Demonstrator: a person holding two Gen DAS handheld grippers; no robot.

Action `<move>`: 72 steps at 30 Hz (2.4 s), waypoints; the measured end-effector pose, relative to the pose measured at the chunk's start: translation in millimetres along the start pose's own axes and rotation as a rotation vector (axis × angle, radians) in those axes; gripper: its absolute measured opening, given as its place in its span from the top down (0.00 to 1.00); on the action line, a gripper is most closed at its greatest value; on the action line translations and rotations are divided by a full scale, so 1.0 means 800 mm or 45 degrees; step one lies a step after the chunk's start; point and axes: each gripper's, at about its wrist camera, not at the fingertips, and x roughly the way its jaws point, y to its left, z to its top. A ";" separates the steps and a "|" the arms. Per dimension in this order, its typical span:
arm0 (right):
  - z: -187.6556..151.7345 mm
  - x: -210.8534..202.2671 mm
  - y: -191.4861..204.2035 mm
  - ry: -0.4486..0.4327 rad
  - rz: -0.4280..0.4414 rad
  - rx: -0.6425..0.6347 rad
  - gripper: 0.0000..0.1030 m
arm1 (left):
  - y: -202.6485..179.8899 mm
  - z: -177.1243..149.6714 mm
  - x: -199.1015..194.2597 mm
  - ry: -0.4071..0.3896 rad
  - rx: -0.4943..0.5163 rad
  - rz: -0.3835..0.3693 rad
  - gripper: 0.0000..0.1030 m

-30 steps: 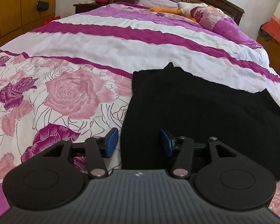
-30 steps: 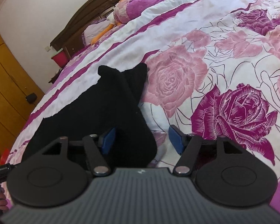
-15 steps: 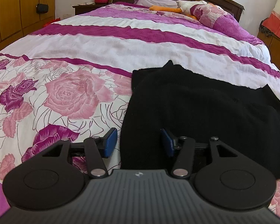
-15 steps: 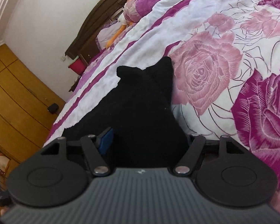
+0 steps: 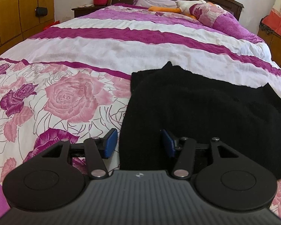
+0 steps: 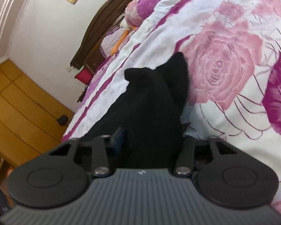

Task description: Fold small clothes

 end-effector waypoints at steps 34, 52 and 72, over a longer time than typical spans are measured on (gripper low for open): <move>-0.072 0.077 0.348 0.233 -0.072 -1.034 0.82 | 0.094 0.008 -0.094 -0.248 -0.023 -0.092 0.43; -0.187 0.079 0.348 0.413 0.050 -0.982 0.69 | 0.127 -0.009 -0.094 -0.234 -0.062 -0.067 0.43; -0.123 -0.019 0.265 0.275 0.008 -0.649 0.68 | 0.048 0.011 -0.123 -0.267 0.076 -0.161 0.43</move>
